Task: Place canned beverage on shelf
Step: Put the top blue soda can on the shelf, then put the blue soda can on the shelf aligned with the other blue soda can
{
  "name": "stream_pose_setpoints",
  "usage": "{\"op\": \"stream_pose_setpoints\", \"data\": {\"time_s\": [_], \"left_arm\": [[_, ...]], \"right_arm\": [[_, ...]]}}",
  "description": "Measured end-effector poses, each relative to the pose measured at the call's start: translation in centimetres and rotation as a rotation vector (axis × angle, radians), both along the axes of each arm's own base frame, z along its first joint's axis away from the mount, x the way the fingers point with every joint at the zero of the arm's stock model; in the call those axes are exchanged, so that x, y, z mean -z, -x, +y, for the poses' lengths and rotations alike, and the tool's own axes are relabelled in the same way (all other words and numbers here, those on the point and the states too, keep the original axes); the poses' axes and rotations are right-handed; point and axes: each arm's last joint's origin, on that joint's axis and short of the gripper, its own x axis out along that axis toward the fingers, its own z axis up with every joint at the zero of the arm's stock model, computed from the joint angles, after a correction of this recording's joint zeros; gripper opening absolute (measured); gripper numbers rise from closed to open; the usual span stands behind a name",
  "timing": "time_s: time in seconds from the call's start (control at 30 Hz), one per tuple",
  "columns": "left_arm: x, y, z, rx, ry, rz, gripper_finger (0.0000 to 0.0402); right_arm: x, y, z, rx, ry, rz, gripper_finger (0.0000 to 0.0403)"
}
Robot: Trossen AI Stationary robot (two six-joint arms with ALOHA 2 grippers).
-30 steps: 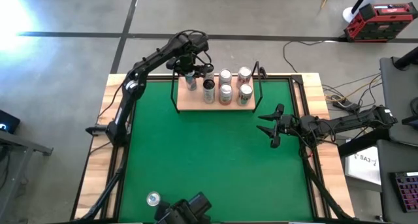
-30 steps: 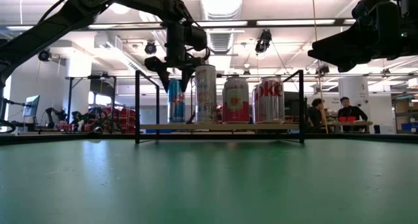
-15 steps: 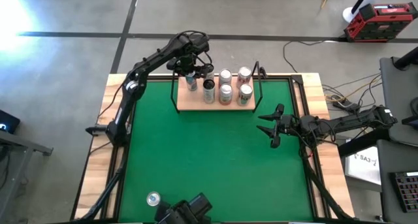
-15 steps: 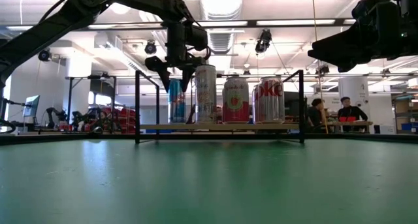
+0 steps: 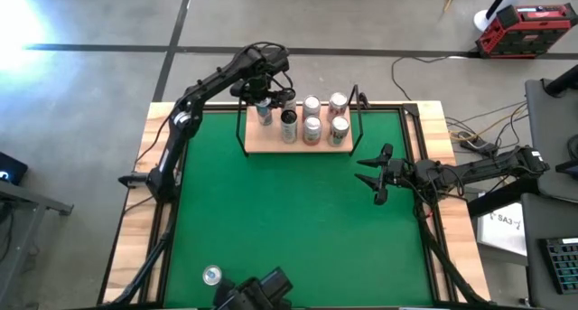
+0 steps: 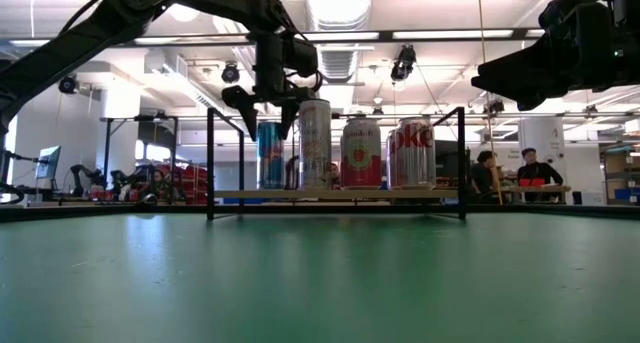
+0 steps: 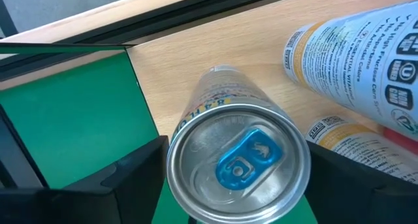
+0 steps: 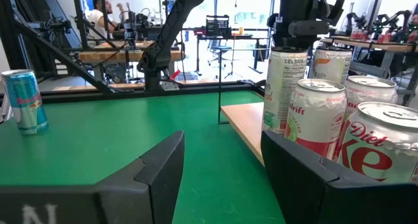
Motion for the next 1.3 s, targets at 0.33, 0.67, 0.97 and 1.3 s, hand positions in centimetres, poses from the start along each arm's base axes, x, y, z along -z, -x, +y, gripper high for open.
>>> {"op": "stream_pose_setpoints", "data": {"time_s": [0.33,0.67,0.97,1.3], "left_arm": [[-2.4,0.8,-0.8,0.002,-0.036,-0.048,0.0302],[-5.1,2.0,-1.9,0.03,-0.081,-0.099,0.0302],[-7.7,2.0,-6.3,0.035,-0.114,-0.152,0.0302],[-6.2,5.1,-18.2,-0.071,-0.035,-0.061,0.0302]], "right_arm": [[0.0,0.0,0.0,0.0,0.0,0.0,0.0194],[0.0,0.0,0.0,0.0,0.0,0.0,0.0194],[0.0,0.0,0.0,0.0,0.0,0.0,0.0194],[0.0,0.0,0.0,0.0,0.0,0.0,0.0194]]}}
